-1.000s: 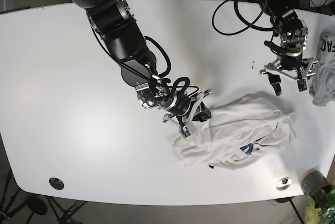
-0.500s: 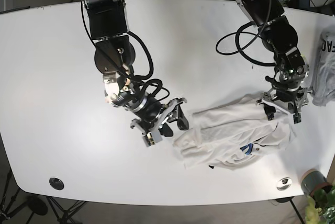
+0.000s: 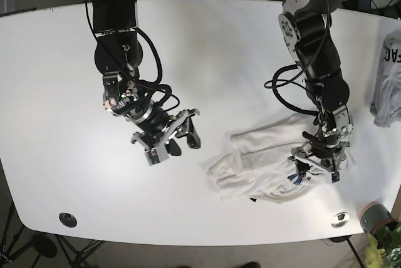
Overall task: Fold the T-shirt properly
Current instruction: 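Lower the left gripper into the white shirt and pinch the fabric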
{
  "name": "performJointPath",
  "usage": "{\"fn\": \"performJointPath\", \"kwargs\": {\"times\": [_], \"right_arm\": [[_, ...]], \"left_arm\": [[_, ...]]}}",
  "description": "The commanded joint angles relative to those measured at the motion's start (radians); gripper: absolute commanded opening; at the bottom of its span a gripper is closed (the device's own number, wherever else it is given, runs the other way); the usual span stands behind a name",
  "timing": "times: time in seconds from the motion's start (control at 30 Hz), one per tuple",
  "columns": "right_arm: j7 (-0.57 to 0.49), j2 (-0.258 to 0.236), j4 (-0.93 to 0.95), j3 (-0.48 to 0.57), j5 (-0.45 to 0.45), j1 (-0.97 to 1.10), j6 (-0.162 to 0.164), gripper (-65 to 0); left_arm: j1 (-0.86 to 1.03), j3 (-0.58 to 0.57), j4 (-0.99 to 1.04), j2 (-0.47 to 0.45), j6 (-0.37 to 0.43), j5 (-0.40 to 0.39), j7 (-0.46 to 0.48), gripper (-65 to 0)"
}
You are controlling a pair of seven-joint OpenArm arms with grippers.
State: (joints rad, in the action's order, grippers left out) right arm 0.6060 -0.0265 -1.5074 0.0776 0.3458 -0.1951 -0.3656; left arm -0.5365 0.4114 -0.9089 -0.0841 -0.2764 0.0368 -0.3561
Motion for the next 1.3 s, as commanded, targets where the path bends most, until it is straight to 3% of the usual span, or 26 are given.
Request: {"fn": "performJointPath", "kwargs": {"times": [0.0, 0.13, 0.3, 0.6, 0.87, 0.93, 1.07, 1.13, 1.27], "right_arm": [[-0.028, -0.002, -0.035, -0.014, 0.017, -0.016, -0.008, -33.6], [-0.028, -0.010, -0.060, -0.026, 0.017, 0.004, -0.008, -33.6], [-0.028, -0.023, -0.061, -0.025, 0.017, 0.010, -0.008, -33.6], [-0.028, -0.023, -0.061, -0.022, 0.017, 0.009, -0.008, -33.6], [-0.028, -0.022, -0.061, -0.022, 0.017, 0.010, -0.008, -33.6], [-0.028, -0.022, -0.060, -0.022, 0.017, 0.010, -0.008, -33.6], [-0.028, -0.022, -0.061, -0.025, 0.017, 0.010, -0.008, -33.6], [-0.028, -0.022, -0.060, -0.026, 0.017, 0.010, -0.008, -33.6], [-0.028, -0.023, -0.061, -0.028, 0.017, 0.010, -0.008, -33.6]], "left_arm": [[-0.064, -0.032, 0.099, -0.007, 0.035, -0.010, 0.067, -24.0], [-0.084, -0.085, 0.181, -0.044, 0.134, -0.010, 0.136, -24.0], [-0.073, -0.157, 0.185, -0.053, 0.138, -0.010, 0.136, -24.0], [-0.026, -0.162, 0.161, -0.081, 0.138, -0.008, 0.136, -24.0], [-0.043, -0.171, 0.317, -0.099, 0.133, -0.008, 0.141, -25.0], [-0.040, -0.202, 0.317, -0.102, 0.133, -0.008, 0.141, -32.2], [-0.040, -0.285, 0.316, -0.102, 0.133, -0.011, 0.137, -60.1], [-0.040, -0.314, 0.316, -0.102, 0.133, -0.013, 0.137, -65.0], [-0.021, -0.355, 0.314, -0.096, 0.131, -0.016, 0.139, -65.0]]}}
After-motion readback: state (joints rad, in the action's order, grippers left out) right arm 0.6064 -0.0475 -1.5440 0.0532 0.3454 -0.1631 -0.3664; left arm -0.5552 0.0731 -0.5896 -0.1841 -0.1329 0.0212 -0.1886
